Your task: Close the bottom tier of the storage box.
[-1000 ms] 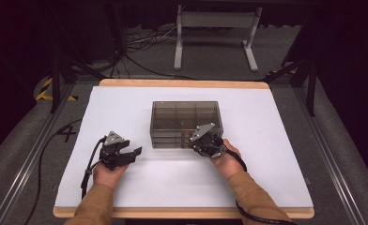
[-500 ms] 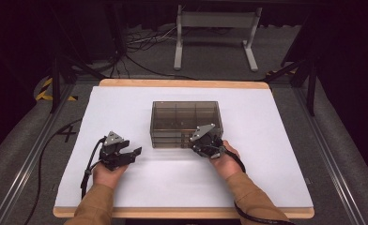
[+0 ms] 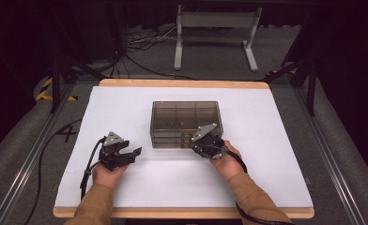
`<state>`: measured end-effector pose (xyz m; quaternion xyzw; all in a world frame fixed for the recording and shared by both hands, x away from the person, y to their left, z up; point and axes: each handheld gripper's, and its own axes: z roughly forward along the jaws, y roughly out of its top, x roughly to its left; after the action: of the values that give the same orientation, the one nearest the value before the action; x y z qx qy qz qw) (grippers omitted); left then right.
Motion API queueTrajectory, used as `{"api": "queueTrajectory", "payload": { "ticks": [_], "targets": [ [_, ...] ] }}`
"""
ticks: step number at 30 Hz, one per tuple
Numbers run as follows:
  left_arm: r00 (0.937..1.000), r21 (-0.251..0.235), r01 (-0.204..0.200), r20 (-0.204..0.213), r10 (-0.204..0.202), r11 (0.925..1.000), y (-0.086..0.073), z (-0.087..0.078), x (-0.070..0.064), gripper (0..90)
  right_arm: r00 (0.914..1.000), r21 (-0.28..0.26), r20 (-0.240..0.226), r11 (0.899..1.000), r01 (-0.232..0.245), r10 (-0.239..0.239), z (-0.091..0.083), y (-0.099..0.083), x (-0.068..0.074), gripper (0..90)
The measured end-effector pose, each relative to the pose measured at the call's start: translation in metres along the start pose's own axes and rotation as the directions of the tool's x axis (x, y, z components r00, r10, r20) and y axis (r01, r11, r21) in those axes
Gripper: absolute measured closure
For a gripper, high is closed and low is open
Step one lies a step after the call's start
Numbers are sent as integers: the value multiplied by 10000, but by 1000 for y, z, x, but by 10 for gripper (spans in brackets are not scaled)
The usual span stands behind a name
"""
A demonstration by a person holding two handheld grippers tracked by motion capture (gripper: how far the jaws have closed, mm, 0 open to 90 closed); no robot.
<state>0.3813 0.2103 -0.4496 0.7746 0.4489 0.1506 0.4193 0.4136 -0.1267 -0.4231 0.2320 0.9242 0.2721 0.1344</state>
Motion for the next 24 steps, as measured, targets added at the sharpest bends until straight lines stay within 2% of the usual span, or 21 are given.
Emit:
{"api": "queueTrajectory", "payload": {
  "ticks": [5, 9, 10, 11, 13, 15, 16, 19, 21, 24],
  "targets": [
    [10000, 25, 44, -3, -44, 10000, -1, -1, 0, 379, 9997, -97, -225, 9999, 28, -30, -11, -1, 1, 812],
    [10000, 45, 60, 42, -60, 10000, -1, -3, 1, 379, 9993, -453, -345, 9989, -151, 135, -21, -2, 0, 696],
    [10000, 45, 60, 42, -60, 10000, -1, -3, 1, 379, 9991, -521, -363, 9984, -218, 199, -24, -2, 0, 696],
    [10000, 17, 72, 19, -72, 10000, -1, -3, 1, 379, 9989, -607, -387, 9977, -305, 282, -27, -2, 0, 607],
    [10000, 16, 85, 22, -85, 10000, -1, -3, 1, 379, 9988, -673, -375, 9972, -335, 311, -30, -3, -1, 576],
    [10000, 37, 92, 8, -92, 10000, -2, -4, 1, 379, 9979, -849, -445, 9951, -499, 462, -38, -6, -2, 482],
    [10000, 37, 92, 8, -92, 10000, -2, -4, 1, 379, 9979, -849, -445, 9951, -499, 462, -38, -6, -2, 482],
    [9999, 41, 141, 40, -141, 9999, -2, -6, 2, 379, 9974, -1080, -321, 9919, -675, 644, -45, -10, -3, 392],
    [9999, 46, 135, 24, -135, 9999, -1, -6, 2, 379, 9977, -882, -321, 9941, -625, 599, -49, -14, -4, 312],
    [9999, 56, 120, 36, -120, 9999, -1, -6, 3, 379, 9975, -999, -240, 9926, -685, 664, -56, -20, -8, 265]
  ]
}}
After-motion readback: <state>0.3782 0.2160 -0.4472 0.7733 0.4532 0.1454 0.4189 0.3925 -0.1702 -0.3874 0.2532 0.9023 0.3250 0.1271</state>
